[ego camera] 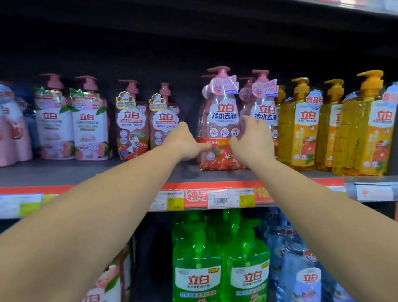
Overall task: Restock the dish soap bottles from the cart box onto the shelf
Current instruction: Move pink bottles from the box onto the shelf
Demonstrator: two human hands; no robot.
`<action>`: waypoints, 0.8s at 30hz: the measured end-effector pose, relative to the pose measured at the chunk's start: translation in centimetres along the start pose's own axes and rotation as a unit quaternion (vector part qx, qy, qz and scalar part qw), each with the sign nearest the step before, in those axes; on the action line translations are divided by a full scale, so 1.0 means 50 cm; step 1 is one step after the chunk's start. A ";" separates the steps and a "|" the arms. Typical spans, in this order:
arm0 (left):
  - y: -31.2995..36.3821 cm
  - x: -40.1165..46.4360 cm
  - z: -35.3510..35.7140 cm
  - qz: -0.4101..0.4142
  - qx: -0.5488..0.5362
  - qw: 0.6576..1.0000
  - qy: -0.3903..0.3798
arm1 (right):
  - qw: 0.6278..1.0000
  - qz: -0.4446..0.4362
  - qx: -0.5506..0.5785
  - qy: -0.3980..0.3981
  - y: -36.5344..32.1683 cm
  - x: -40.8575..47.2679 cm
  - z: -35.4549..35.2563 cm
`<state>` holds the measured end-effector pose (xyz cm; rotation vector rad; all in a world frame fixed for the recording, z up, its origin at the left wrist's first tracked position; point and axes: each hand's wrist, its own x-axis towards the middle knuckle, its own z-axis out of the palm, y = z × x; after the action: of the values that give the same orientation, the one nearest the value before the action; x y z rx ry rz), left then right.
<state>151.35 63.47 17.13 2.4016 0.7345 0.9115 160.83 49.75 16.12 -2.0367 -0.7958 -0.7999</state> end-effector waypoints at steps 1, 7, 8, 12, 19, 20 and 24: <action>-0.019 -0.013 -0.028 0.010 0.039 0.999 0.025 | 0.999 -0.036 -0.008 -0.017 -0.042 -0.010 0.012; -0.236 -0.142 -0.267 -0.025 0.274 0.951 0.140 | 0.971 -0.203 -0.027 -0.120 -0.372 -0.120 0.144; -0.286 -0.178 -0.322 -0.045 0.295 0.943 0.147 | 0.964 -0.226 -0.018 -0.137 -0.442 -0.156 0.165; -0.480 -0.357 -0.558 -0.141 0.350 0.909 0.176 | 0.929 -0.308 0.053 -0.199 -0.735 -0.339 0.230; -0.770 -0.774 -0.953 -0.332 0.432 0.812 0.209 | 0.827 -0.420 0.220 -0.302 -1.251 -0.757 0.234; -0.796 -0.831 -0.996 -0.356 0.436 0.799 0.210 | 0.813 -0.427 0.236 -0.319 -1.306 -0.811 0.229; -0.882 -1.020 -1.129 -0.440 0.449 0.746 0.217 | 0.759 -0.451 0.270 -0.385 -1.479 -0.999 0.229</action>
<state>65.28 77.72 6.02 1.9489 2.6924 0.7390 77.87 82.78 5.15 -1.3115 -2.2761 -0.0649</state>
